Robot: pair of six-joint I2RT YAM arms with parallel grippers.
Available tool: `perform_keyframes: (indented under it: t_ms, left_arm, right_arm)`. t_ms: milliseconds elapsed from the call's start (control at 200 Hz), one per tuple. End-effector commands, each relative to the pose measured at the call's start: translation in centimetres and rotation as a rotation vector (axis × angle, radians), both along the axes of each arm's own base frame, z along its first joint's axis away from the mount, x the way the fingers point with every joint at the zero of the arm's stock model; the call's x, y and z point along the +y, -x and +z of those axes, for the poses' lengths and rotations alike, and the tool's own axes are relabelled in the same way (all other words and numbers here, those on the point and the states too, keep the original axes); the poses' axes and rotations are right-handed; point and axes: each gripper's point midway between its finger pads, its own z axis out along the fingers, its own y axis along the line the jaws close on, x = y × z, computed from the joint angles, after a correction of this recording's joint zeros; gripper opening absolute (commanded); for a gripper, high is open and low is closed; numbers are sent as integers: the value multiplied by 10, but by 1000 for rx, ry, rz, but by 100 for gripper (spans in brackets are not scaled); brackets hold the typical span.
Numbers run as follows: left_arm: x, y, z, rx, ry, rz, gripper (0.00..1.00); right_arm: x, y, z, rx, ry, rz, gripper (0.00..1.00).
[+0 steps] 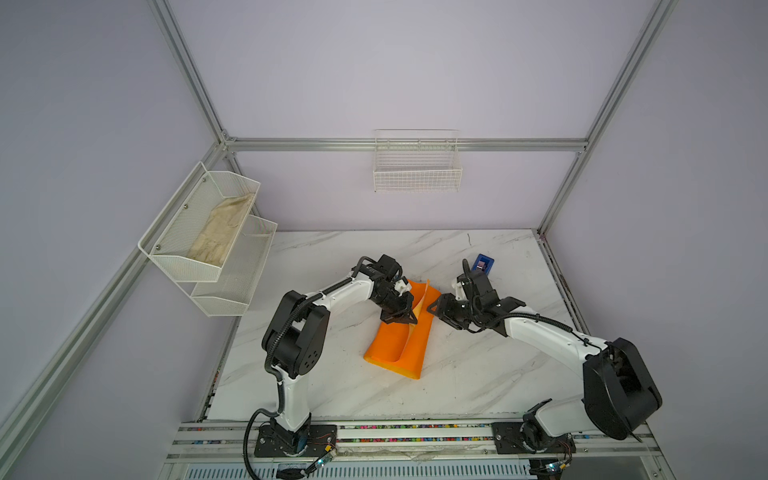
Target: Wrap the gift box in paper
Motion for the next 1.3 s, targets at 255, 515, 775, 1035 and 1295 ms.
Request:
perform_keyframes:
  t_ms: [255,515,775,1035,1295]
  left_arm:
    - [2,6,-13,43,-2,25,9]
    - [5,6,-12,41,16,43,35]
    - [8,5,-12,43,28,59,45]
    - [10,5,-14,49,27,64,34]
    - [10,4,-13,42,27,68,20]
  right_arm:
    - [19,6,-24,44,-108,57,42]
    - [9,6,-31,69,-48,21,39]
    - [-26,1,-7,14,121,-79,45]
    - [1,-2,24,-40,-45,-16,36]
    - [39,-9,30,-37,-248,81,16]
